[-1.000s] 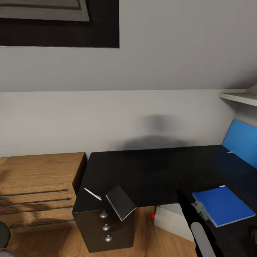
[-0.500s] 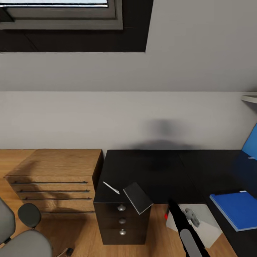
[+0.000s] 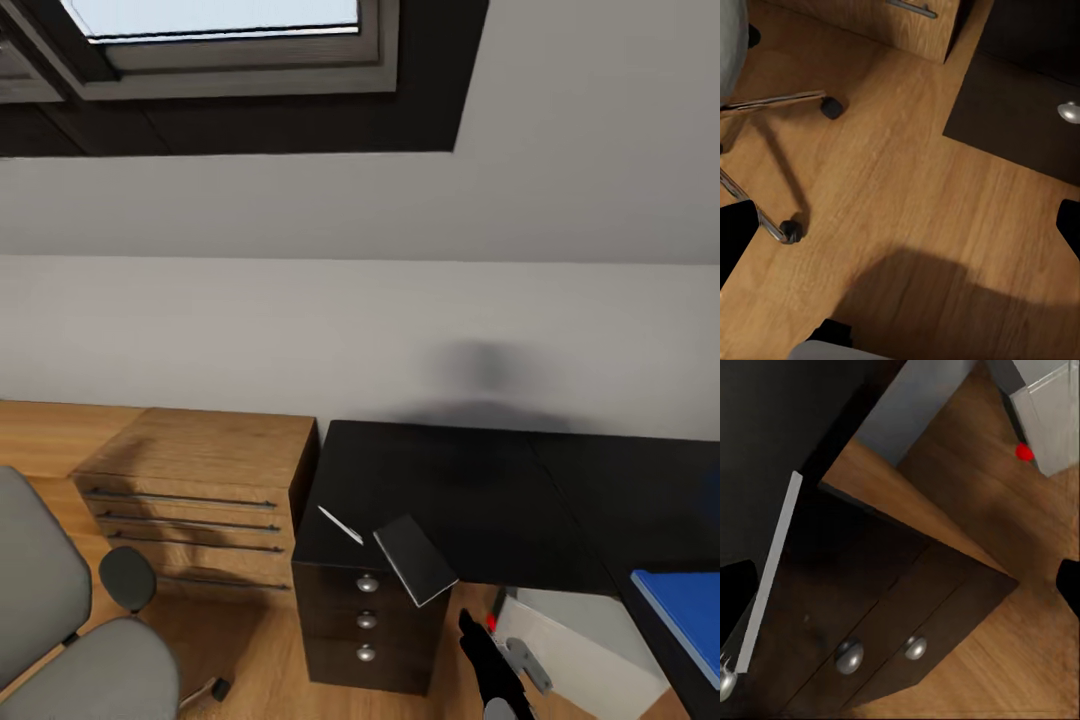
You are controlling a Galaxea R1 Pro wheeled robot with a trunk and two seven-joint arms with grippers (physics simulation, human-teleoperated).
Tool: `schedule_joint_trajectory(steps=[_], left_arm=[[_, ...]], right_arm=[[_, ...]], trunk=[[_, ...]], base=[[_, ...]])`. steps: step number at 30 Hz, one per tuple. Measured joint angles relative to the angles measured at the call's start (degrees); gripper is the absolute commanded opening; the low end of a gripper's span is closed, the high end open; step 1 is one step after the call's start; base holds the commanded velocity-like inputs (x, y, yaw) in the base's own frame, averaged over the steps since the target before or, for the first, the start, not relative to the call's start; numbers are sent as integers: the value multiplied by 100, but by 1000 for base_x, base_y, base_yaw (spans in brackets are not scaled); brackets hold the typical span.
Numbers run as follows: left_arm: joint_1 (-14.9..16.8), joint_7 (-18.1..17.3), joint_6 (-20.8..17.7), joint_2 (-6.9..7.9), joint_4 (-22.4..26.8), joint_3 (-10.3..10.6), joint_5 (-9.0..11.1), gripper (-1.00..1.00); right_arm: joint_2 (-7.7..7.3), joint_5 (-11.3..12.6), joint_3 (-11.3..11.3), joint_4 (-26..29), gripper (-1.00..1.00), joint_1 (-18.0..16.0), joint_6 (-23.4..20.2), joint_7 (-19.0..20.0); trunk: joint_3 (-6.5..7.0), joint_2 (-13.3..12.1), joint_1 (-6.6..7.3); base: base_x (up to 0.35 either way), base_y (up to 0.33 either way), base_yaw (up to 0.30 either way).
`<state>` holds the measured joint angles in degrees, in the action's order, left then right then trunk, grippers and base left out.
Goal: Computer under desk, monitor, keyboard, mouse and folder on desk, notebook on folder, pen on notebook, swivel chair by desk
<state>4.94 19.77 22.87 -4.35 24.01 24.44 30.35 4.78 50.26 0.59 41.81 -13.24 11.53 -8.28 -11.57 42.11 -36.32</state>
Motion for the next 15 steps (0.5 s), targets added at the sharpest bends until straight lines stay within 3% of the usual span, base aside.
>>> schedule_joint_trajectory(steps=[8, 15], left_arm=[[0, -4, 3, -4, 0, 8, -5, 100], [1, -9, 2, -9, -2, 13, -8, 100]], right_arm=[[-22, 11, 50, -681, 100, -1, 302, -1], [-46, 27, 44, -1230, 100, 0, 377, -4]], trunk=[[20, -1, -2], [22, 0, 0]], base=[[-174, 153, 187], [-78, 63, 32]])
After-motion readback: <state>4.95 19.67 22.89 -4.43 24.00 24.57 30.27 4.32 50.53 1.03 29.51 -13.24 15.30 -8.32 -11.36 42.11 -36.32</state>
